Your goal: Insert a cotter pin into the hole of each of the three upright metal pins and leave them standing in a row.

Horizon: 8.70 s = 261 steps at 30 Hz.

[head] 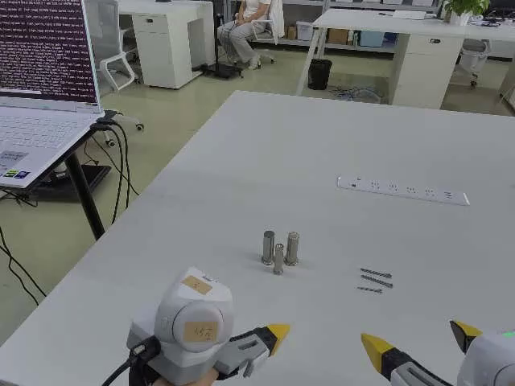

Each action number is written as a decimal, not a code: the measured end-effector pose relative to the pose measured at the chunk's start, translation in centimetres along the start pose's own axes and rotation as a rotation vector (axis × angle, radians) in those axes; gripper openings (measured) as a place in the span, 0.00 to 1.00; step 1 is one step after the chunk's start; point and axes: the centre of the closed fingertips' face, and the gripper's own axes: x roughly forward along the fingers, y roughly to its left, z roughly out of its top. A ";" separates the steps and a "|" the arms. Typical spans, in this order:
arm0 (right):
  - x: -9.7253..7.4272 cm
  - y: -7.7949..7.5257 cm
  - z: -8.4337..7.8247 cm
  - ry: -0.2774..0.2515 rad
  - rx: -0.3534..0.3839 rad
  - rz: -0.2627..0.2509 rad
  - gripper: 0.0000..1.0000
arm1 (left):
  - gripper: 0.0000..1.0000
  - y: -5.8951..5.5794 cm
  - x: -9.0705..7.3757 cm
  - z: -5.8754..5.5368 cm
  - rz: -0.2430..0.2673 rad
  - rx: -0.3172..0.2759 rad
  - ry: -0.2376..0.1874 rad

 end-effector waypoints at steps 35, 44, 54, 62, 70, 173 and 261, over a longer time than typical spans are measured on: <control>0.1 -0.8 -0.1 0.001 0.045 -0.026 0.75 | 0.78 -0.5 0.1 0.2 -0.013 0.006 -0.010; 0.1 -1.0 -0.2 0.004 0.049 -0.028 0.74 | 0.78 -0.9 0.3 0.2 -0.028 0.008 -0.006; 0.2 -1.0 -0.5 0.017 0.055 -0.029 0.74 | 0.77 -0.9 0.6 -0.1 -0.033 -0.004 0.007; 0.2 -0.9 -0.5 0.014 0.061 -0.028 0.73 | 0.75 -0.8 0.6 -0.3 -0.035 -0.008 0.008; 0.2 -0.7 -0.3 0.010 0.062 -0.024 0.73 | 0.74 -0.7 0.6 -0.3 -0.033 -0.003 0.010; 1.3 1.3 -1.1 0.054 0.165 0.065 0.69 | 0.05 -1.4 14.0 1.4 -0.130 -0.074 0.037; 9.3 -5.9 -2.7 0.571 -0.302 0.394 0.25 | 0.76 -2.7 5.1 -0.1 -0.214 -0.038 0.037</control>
